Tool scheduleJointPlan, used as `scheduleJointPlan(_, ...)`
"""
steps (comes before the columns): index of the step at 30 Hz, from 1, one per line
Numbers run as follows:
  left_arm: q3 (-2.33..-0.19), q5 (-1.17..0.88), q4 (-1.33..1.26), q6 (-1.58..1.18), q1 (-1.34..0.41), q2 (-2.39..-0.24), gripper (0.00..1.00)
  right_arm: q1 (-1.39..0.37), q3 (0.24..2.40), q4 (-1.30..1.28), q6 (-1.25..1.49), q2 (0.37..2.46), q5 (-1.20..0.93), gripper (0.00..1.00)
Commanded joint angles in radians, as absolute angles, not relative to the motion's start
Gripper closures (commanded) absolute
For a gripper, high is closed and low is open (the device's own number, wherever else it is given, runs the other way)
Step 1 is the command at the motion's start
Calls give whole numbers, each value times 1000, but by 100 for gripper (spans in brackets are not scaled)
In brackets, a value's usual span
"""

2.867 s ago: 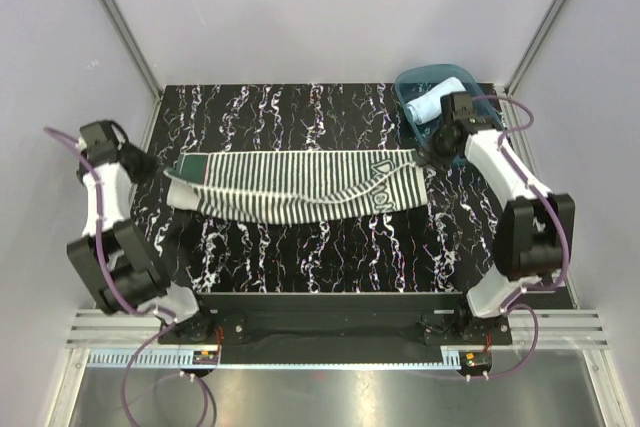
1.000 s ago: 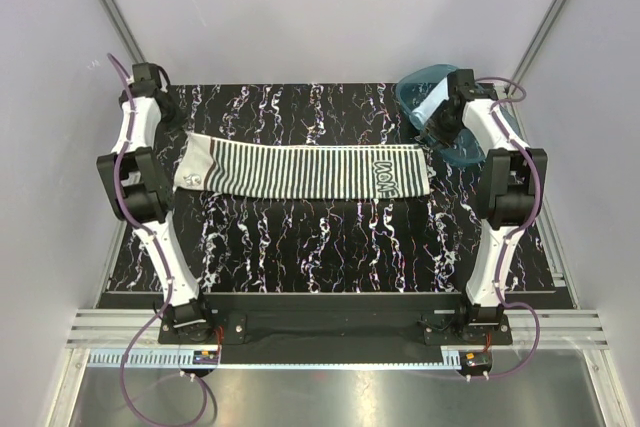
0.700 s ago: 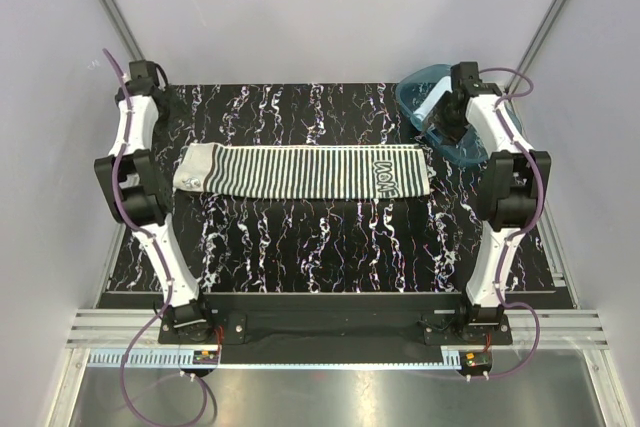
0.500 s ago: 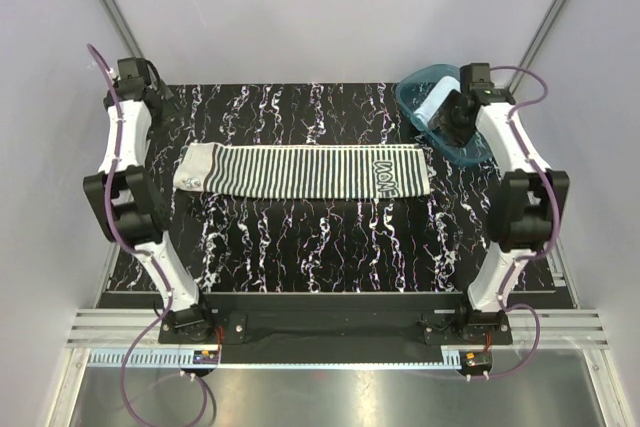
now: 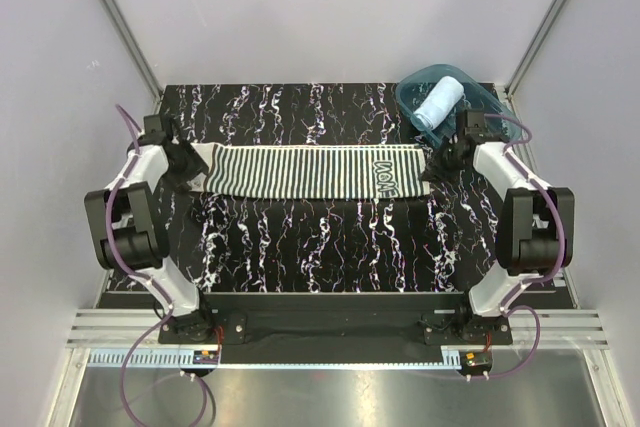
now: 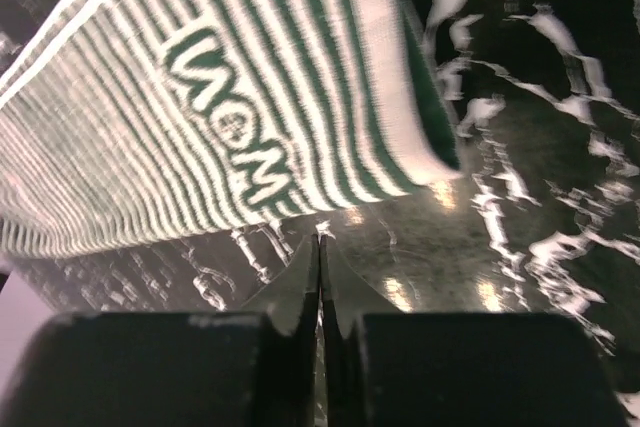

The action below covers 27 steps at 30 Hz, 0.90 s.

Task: Roll the towels
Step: Fold the towel

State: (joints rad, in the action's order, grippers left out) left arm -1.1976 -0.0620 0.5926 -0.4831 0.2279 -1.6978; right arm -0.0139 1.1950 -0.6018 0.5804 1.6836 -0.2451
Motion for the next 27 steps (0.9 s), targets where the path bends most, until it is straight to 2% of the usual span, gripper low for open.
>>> scheduleJointPlan(1,-1204,-156,456,-537,227,-1733,40,-15,1181,-436,600,1686,-422,100)
scheduleJointPlan(2,-1207,-153,453,-537,227,-1743,45,-15,1178,-401,610,1698,-449,100)
scheduleJointPlan(5,-1206,-137,434,-552,229,-1767,47,-18,1174,-362,624,1759,-538,100)
scheduleJointPlan(10,-1206,-89,442,-571,244,-1812,47,-17,1152,-342,629,1841,-523,100)
scheduleJointPlan(16,-1197,-22,512,-589,278,-1821,23,-11,1152,-333,624,1928,-491,100)
scheduleJointPlan(19,-1167,-3,538,-597,301,-1787,16,-6,1134,-330,626,1937,-465,100)
scheduleJointPlan(27,-1051,6,549,-601,397,-1727,14,40,1082,-360,623,1882,-391,100)
